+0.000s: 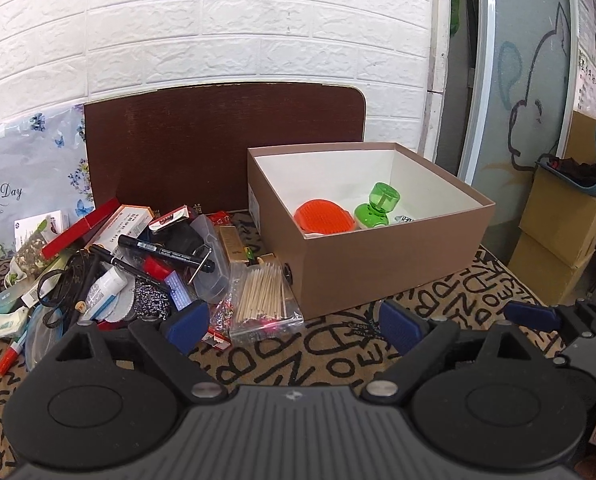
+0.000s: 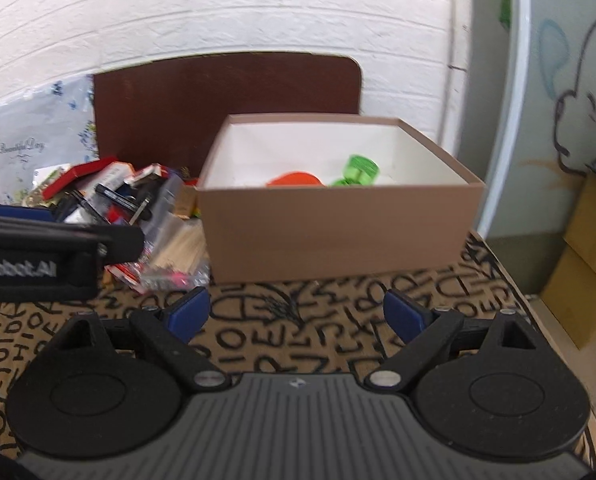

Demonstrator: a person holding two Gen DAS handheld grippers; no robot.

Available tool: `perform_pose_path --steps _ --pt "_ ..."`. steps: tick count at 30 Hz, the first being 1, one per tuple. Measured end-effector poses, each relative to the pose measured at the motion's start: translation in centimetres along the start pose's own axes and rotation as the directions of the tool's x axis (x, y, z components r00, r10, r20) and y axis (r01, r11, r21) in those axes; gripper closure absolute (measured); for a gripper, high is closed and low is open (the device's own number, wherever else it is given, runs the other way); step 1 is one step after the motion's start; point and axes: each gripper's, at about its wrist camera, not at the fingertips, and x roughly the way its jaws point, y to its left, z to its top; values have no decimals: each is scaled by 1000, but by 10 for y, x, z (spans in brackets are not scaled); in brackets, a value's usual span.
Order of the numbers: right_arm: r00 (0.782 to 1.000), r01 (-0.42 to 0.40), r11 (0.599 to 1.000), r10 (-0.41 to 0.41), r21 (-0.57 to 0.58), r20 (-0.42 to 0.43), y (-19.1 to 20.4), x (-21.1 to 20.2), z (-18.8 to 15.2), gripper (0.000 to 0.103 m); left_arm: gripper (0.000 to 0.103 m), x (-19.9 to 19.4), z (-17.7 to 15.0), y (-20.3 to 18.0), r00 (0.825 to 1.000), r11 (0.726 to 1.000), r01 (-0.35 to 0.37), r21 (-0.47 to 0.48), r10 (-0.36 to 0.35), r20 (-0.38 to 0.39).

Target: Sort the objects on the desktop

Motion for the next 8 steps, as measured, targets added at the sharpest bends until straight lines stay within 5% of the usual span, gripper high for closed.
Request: perform_pose_path --steps 8 --pt "1000 4 1000 -4 -4 12 4 -11 -3 12 8 -10 -5 0 1000 1000 19 -20 -19 12"
